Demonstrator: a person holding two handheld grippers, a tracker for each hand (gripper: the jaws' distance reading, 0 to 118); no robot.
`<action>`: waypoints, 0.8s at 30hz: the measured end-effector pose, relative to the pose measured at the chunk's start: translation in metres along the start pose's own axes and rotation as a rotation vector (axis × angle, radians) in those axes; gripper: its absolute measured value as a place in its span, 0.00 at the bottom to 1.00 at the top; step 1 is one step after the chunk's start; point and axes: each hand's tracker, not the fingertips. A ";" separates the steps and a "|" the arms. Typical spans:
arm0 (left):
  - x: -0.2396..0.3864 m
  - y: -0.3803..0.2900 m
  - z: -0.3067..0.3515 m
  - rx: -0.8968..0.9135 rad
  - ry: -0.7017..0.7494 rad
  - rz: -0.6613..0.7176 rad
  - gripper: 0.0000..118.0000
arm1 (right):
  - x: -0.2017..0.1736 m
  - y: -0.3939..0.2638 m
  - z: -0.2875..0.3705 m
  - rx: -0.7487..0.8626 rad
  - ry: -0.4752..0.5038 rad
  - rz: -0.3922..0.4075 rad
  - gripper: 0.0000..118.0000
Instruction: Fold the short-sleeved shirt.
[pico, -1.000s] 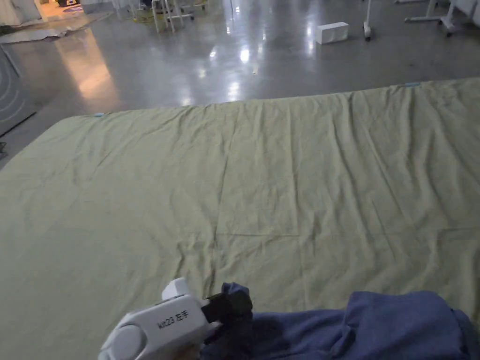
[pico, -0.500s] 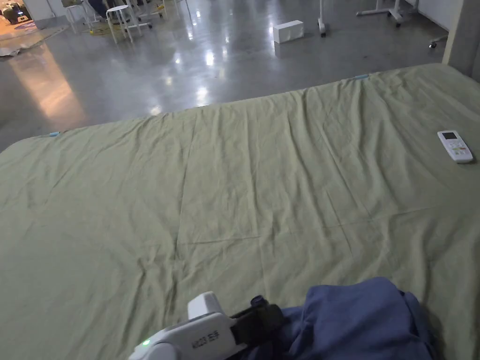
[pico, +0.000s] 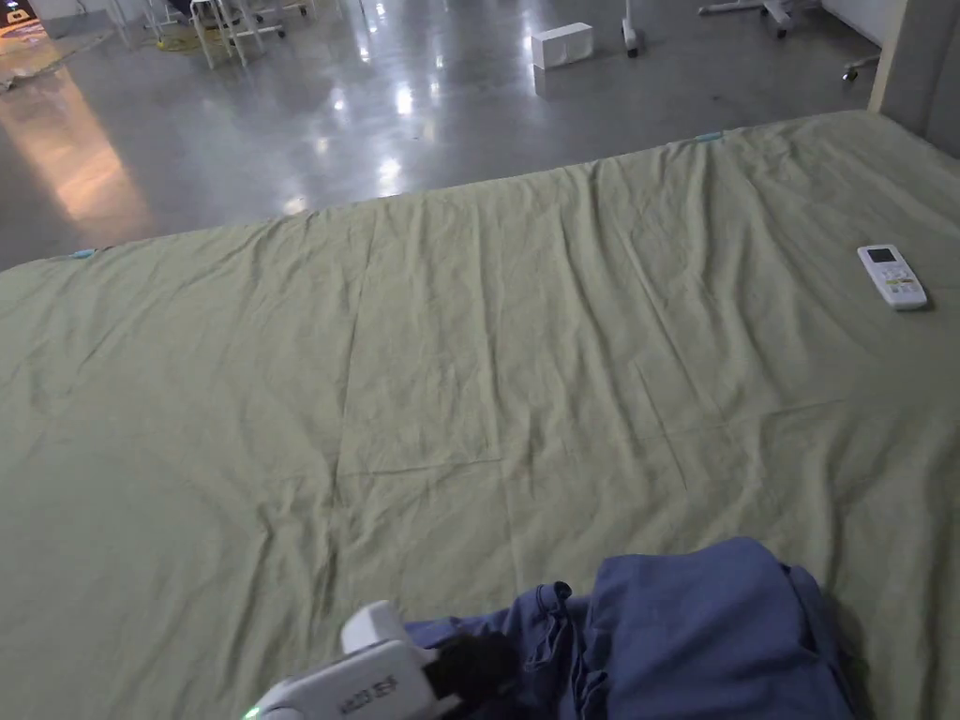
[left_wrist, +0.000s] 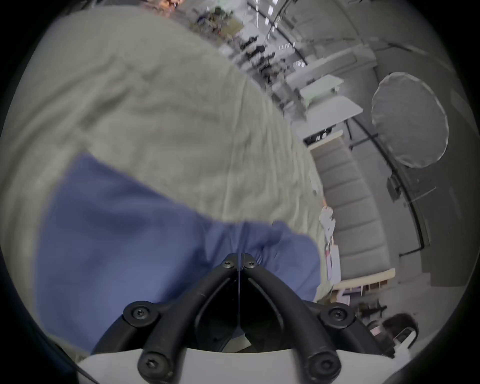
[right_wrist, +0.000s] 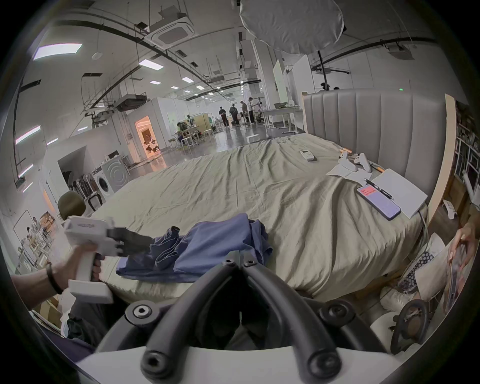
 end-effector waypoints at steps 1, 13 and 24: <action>0.001 -0.008 -0.016 -0.045 0.023 -0.019 0.01 | -0.001 0.000 0.001 -0.003 0.003 0.003 0.00; -0.022 0.026 0.071 0.108 -0.115 -0.006 0.64 | -0.008 0.005 -0.011 -0.013 0.034 0.028 0.00; -0.077 0.025 0.084 0.002 -0.084 0.197 0.78 | -0.029 0.009 -0.021 0.001 0.108 0.014 0.00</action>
